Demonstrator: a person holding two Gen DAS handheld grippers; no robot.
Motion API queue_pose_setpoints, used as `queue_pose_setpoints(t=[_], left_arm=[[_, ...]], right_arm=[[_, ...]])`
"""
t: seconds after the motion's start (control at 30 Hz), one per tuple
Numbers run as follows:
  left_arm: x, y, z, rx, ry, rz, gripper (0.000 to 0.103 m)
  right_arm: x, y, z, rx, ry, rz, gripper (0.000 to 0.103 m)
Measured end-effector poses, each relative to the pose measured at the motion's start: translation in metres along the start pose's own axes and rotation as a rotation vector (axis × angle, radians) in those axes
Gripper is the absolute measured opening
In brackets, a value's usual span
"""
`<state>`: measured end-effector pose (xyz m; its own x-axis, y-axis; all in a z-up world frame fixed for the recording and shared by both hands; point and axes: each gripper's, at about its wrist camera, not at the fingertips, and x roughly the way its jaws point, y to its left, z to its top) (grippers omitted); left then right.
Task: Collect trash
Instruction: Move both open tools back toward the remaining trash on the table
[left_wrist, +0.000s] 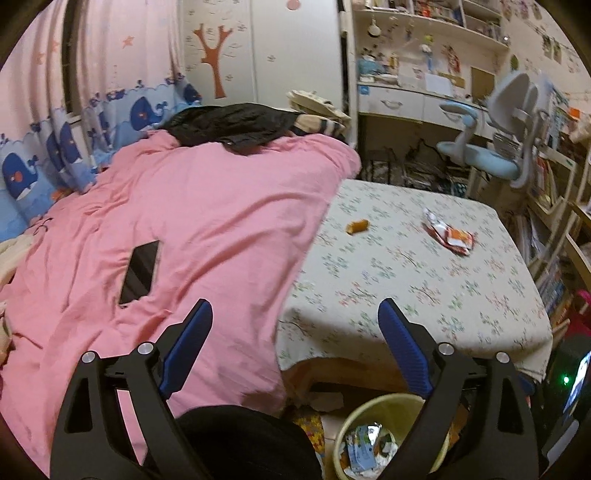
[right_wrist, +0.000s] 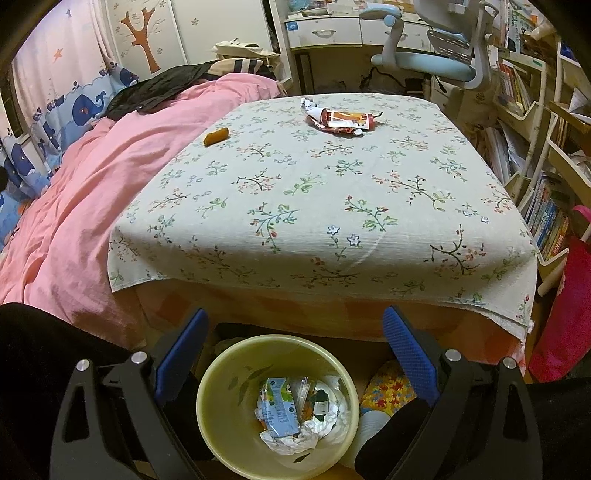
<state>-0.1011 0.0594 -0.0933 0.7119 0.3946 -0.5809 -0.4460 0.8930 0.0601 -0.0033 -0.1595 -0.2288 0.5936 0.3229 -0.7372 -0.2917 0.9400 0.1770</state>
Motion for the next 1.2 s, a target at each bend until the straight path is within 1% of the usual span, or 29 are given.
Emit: queue_pose_setpoints(t=[0.27, 0.57, 0.77, 0.97, 1.2], left_arm=[[0.002, 0.024, 0.011, -0.055, -0.017, 0.051, 0.089], [0.007, 0.036, 0.018, -0.085, -0.019, 0.081, 0.091], [0.010, 0.036, 0.018, -0.090, -0.016, 0.084, 0.091], [0.013, 0.033, 0.022, -0.084, -0.008, 0.070, 0.091], [0.014, 0.031, 0.027, -0.088, -0.019, 0.075, 0.092]], right_arm=[[0.003, 0.005, 0.000, -0.009, 0.005, 0.003, 0.092], [0.006, 0.011, -0.002, -0.018, 0.013, 0.009, 0.092], [0.008, 0.013, -0.002, -0.024, 0.018, 0.012, 0.092], [0.011, 0.016, -0.003, -0.031, 0.023, 0.014, 0.092], [0.013, 0.021, -0.003, -0.047, 0.025, 0.014, 0.092]])
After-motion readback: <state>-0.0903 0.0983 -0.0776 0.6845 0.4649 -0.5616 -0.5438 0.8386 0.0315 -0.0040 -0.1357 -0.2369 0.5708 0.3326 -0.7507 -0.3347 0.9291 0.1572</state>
